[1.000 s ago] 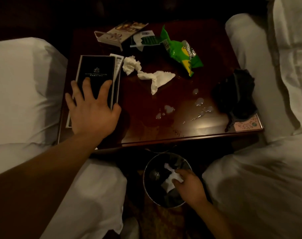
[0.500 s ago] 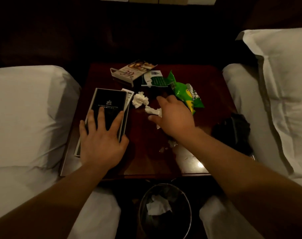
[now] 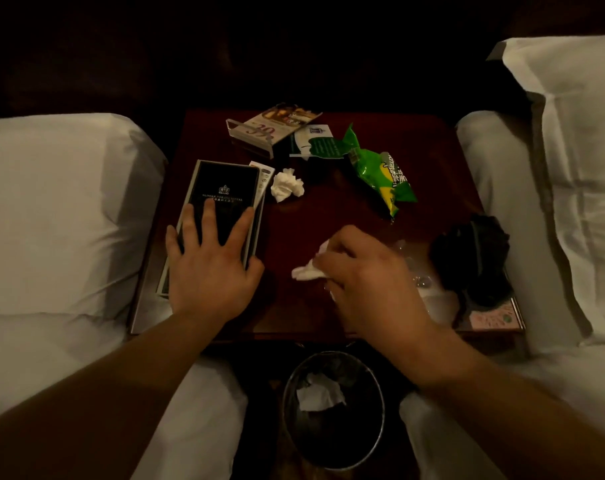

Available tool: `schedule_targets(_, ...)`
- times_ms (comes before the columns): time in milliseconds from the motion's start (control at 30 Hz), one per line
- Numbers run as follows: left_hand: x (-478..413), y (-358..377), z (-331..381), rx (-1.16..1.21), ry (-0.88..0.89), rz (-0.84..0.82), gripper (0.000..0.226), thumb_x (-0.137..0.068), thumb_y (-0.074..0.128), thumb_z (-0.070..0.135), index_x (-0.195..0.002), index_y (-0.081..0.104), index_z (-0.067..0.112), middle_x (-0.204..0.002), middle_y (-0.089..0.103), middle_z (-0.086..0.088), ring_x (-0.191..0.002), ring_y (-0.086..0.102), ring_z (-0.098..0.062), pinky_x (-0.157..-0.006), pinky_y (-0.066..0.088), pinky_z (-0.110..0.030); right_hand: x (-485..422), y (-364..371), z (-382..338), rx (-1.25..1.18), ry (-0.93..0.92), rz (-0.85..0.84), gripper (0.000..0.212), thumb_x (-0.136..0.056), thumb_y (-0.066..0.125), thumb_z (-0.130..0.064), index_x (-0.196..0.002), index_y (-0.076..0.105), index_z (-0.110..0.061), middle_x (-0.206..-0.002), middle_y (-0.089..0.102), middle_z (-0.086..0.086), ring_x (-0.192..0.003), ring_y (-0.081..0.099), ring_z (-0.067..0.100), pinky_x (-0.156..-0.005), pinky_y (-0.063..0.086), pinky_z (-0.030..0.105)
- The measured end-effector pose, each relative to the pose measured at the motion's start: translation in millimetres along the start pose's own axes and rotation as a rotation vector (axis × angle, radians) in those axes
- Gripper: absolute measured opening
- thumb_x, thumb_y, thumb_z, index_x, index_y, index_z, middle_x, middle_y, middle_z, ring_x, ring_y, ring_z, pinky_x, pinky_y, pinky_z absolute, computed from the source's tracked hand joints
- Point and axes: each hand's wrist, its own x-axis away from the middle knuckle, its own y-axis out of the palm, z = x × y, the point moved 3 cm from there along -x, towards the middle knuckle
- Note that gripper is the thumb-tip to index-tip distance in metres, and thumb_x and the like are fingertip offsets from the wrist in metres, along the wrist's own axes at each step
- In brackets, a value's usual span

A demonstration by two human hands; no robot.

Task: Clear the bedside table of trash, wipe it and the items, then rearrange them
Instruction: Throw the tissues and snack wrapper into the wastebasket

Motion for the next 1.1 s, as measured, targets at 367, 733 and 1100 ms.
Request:
schedule_targets(367, 0.7, 0.1, -0.1, 0.022, -0.008, -0.007, 0.072, -0.087, 0.035, 0.056, -0.155, 0.016, 0.042, -0.164, 0.016, -0.019, -0.151, 0.007, -0.043, -0.118, 0.012, -0.064, 171.3, 95.1, 2.9, -0.737, 0.826, -0.350, 0.027, -0.086, 0.066, -0.005, -0.075, 0.071, -0.029, -0.080, 0.071, -0.002, -0.079, 0.067, 0.004, -0.070, 0.052, 0.020)
schedule_targets(733, 0.0, 1.8, -1.2, 0.026, -0.005, 0.013, 0.071, -0.086, 0.036, 0.055, -0.154, 0.019, 0.042, -0.163, 0.018, -0.019, -0.151, 0.011, -0.043, -0.118, 0.013, -0.064, 222.5, 198.2, 43.9, -0.698, 1.142, -0.418, 0.026, -0.082, 0.076, -0.013, -0.105, 0.066, -0.019, -0.099, 0.063, -0.009, -0.109, 0.062, 0.021, -0.091, 0.049, 0.030)
schedule_targets(1100, 1.6, -2.7, 0.0, 0.025, -0.004, 0.002, 0.067, -0.092, 0.029, 0.059, -0.156, 0.016, 0.041, -0.164, 0.018, -0.018, -0.151, 0.009, -0.042, -0.117, 0.016, -0.064, 103.0, 40.7, -12.6, -1.095, 0.792, -0.188, 0.019, -0.081, 0.078, -0.018, -0.093, 0.074, -0.033, -0.088, 0.075, 0.001, -0.083, 0.072, 0.017, -0.070, 0.056, 0.019)
